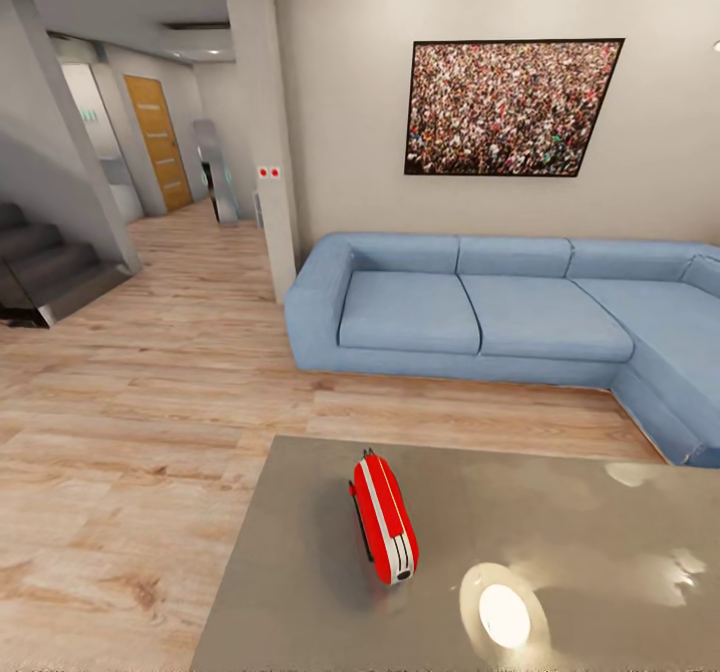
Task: Turn on the radio receiver that's on the table in the living room.
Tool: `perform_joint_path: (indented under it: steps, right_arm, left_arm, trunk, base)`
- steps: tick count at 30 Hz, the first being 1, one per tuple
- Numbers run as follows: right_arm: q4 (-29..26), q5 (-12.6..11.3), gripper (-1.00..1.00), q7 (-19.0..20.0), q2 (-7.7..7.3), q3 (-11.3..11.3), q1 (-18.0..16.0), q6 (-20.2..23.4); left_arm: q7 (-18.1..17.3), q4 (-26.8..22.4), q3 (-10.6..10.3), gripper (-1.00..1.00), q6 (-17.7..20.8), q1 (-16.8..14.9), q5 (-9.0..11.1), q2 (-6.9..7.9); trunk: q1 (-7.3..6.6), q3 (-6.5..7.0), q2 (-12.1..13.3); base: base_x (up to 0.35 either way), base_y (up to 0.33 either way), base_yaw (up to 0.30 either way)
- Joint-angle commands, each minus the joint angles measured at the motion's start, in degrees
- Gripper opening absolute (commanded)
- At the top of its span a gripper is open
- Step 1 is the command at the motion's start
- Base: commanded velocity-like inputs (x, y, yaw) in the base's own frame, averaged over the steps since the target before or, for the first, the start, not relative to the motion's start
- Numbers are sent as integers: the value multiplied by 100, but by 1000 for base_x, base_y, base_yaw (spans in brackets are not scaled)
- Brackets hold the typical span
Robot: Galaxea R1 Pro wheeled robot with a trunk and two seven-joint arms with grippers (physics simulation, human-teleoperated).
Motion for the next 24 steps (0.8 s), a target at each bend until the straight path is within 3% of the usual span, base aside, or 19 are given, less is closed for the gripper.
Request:
perform_joint_path:
  steps: [1,24]
  right_arm:
    - [0,0,100,0,0,0,0,0]
    - [0,70,100,0,0,0,0,-4]
  left_arm:
    - [0,1,1,100,0,0,0,0]
    - [0,2,-1,100,0,1,0,1]
  trunk:
    - [0,-10,0]
    - [0,-221,0]
  base:
    - [0,0,0]
    - [0,0,0]
